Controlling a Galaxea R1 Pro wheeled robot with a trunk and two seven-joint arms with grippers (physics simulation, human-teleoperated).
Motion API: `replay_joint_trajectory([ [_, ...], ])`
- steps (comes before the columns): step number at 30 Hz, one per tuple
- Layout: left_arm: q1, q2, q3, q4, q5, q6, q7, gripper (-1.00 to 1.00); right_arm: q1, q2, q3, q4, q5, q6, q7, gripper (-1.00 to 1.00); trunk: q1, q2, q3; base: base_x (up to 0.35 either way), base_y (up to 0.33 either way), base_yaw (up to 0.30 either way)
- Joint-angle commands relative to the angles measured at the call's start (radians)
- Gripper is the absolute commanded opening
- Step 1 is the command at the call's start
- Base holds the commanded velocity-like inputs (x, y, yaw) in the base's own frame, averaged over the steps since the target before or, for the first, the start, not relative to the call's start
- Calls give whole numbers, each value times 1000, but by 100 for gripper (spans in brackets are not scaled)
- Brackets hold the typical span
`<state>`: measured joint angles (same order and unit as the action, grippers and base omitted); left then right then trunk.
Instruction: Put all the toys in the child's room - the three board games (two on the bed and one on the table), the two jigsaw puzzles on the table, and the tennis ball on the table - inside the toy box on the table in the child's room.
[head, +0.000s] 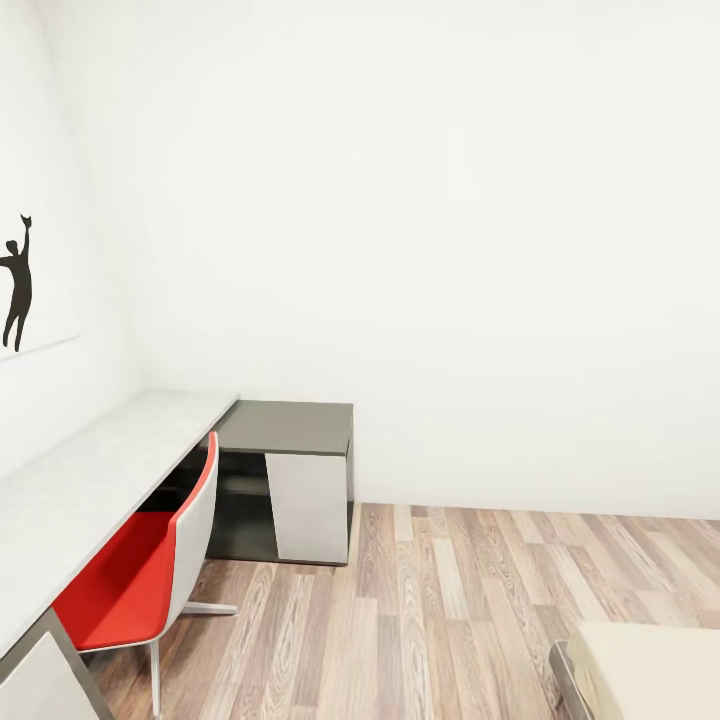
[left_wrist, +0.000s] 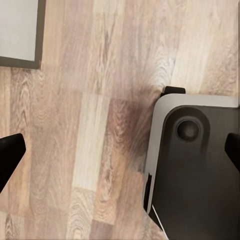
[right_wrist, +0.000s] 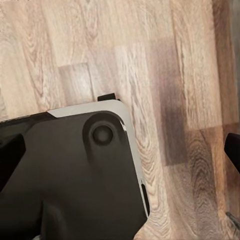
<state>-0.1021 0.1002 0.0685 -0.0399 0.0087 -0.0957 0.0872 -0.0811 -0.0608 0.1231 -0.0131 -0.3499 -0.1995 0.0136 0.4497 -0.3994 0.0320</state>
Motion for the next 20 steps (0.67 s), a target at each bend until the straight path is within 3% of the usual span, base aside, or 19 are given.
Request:
replay_joint_trajectory([
  [1, 0, -1, 6, 0, 1, -4, 0, 100, 0, 0, 8, 1, -10, -3, 1, 100, 0, -1, 0, 0, 0, 0],
  [20, 1, -3, 6, -6, -1, -4, 0, 100, 0, -2, 8, 2, -7, -3, 2, 100, 0, -1, 0, 0, 0, 0],
])
